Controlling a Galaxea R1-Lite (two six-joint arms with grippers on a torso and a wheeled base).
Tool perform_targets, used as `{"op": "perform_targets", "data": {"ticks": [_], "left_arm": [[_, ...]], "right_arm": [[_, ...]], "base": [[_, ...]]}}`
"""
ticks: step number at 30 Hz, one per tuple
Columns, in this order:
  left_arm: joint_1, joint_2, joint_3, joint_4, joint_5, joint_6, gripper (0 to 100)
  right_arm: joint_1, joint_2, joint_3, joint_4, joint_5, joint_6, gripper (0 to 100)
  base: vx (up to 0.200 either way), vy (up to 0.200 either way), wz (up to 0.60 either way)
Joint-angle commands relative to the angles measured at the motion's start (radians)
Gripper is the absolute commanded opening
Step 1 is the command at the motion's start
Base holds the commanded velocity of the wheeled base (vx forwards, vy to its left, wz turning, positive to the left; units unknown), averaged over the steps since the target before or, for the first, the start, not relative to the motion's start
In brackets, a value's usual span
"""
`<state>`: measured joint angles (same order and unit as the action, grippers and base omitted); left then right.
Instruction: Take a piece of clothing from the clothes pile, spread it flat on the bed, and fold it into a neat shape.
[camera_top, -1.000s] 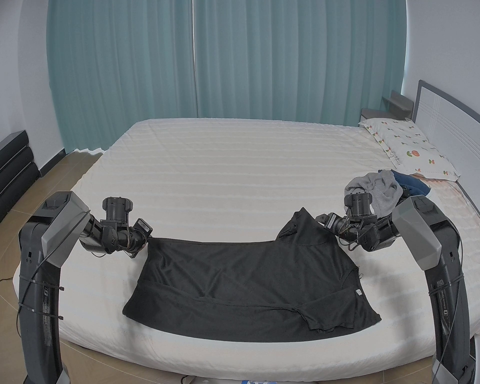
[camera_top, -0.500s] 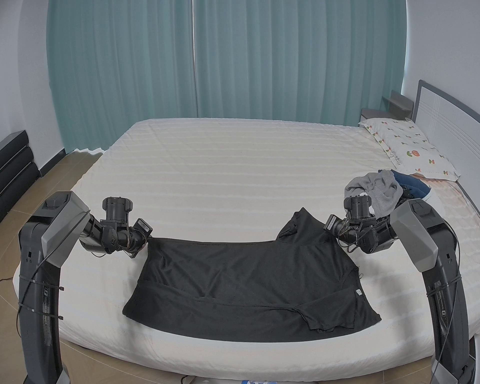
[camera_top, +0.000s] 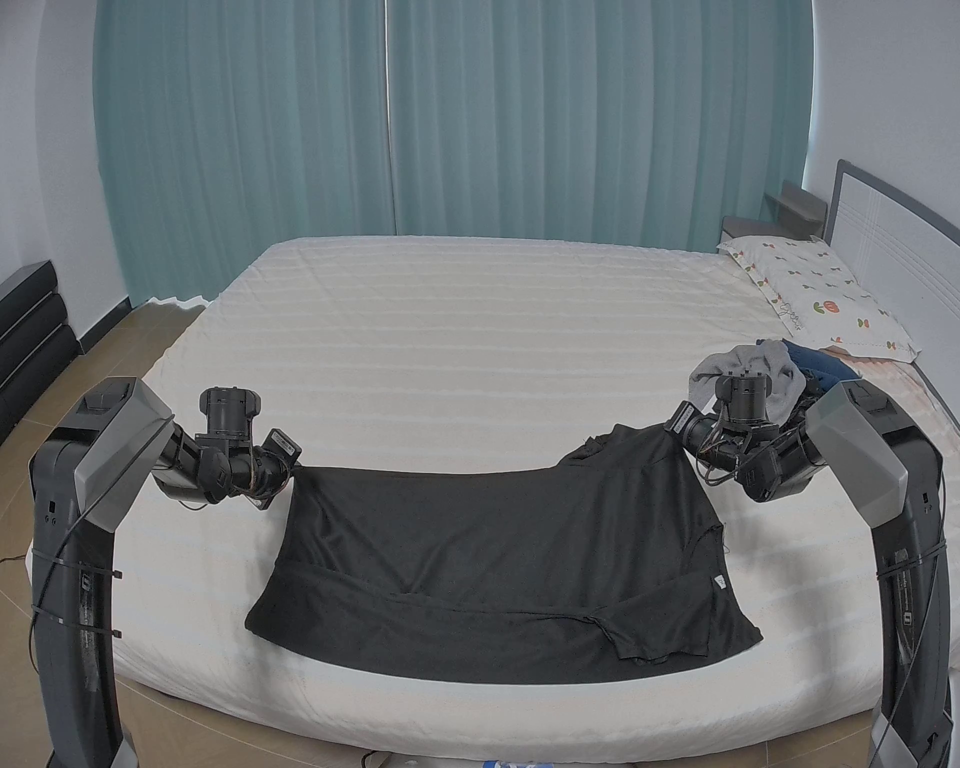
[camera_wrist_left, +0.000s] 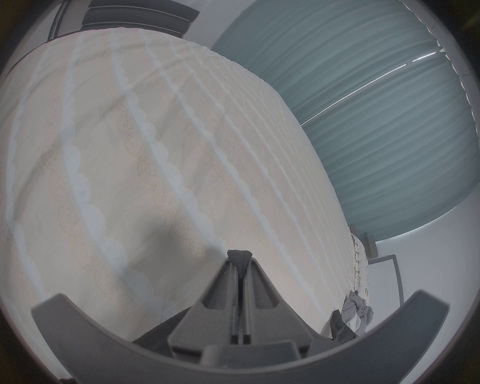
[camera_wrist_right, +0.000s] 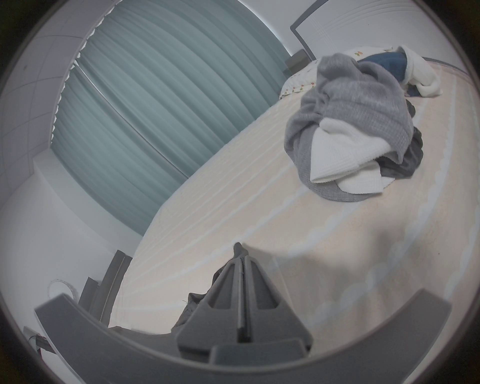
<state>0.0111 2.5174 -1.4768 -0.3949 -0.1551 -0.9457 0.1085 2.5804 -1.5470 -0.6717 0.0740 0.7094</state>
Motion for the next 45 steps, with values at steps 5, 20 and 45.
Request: {"op": "perform_targets", "data": {"ticks": [5, 20, 45], "left_arm": [[0.017, -0.051, 0.044, -0.021, 0.000, -0.005, 0], [0.020, -0.052, 0.056, -0.030, 0.000, -0.002, 0], [0.030, -0.143, 0.151, -0.163, -0.064, -0.004, 0]], "right_arm": [[-0.006, -0.057, 0.110, -0.080, 0.024, 0.019, 0], [-0.024, -0.068, 0.174, -0.152, 0.038, 0.065, 0], [-0.072, -0.160, 0.334, -0.236, 0.194, 0.087, 0]], "base": [[0.000, 0.000, 0.00], [0.000, 0.000, 0.00], [0.000, 0.000, 0.00]]}}
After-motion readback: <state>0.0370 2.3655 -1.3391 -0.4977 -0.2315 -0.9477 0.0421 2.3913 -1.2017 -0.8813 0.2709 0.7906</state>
